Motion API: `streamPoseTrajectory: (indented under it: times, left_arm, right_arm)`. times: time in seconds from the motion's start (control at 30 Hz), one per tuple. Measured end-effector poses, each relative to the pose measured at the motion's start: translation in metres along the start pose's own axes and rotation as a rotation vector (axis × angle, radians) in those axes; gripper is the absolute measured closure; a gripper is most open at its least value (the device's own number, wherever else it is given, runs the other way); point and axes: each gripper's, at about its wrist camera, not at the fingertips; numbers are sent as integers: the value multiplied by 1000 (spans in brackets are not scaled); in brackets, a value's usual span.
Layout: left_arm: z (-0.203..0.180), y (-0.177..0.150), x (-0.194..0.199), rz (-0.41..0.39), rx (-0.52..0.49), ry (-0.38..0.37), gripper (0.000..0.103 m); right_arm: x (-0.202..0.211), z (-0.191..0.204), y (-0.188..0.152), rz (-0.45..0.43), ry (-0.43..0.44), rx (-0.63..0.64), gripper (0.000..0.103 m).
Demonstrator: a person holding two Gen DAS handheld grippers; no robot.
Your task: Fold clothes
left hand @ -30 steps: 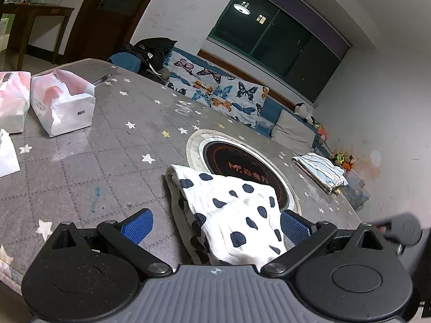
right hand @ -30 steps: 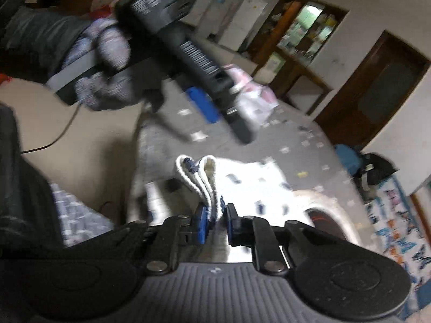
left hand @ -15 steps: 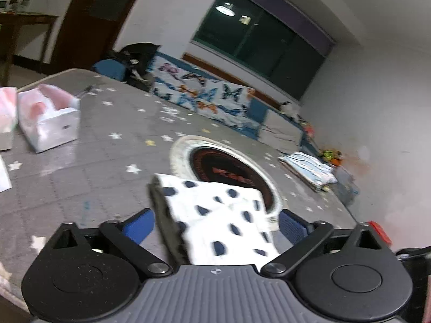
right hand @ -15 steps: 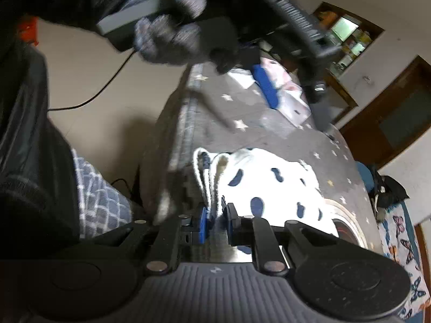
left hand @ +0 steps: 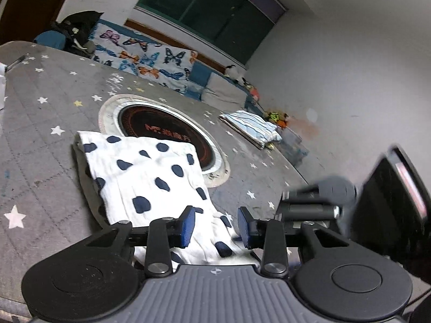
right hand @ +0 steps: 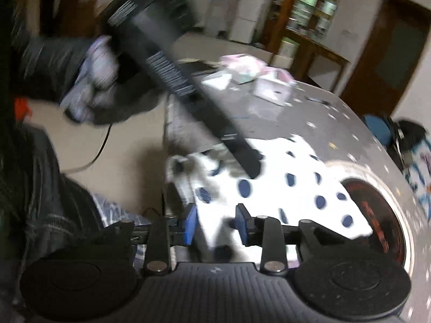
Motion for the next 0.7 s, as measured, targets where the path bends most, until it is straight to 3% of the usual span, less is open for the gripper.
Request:
streamPoseTrajectory:
  times: [0.17,0.3,0.4,0.57,0.7]
  left_arm:
    - [-8,-10,-11,48,-60,-4,66]
    - [-8,-12,-16,95,-85,-17,66]
    - [-10,-5,-8,92,-128,-7,64]
    - [-6,8,0,31,-111,-7,66]
    - [-7,5,-17,60,-102,-40,66]
  right_arm:
    - [5,-48,-2,-6,-45,-234,67]
    - [-7,-81,-6,-25,21,-419,67]
    - [-7,-96,-10,-39,23,-469,67]
    - [-6,-100,-4,-36,-64,-441,63]
    - [-28,-102,0,1,-64,-472,63]
Point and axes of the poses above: each gripper's, at about its wrist camera, not at the fingertips, and x roughly against the way its jaws point, z to its left, y to its top, and after that the axes turned 8 degrees about -y, right-handed
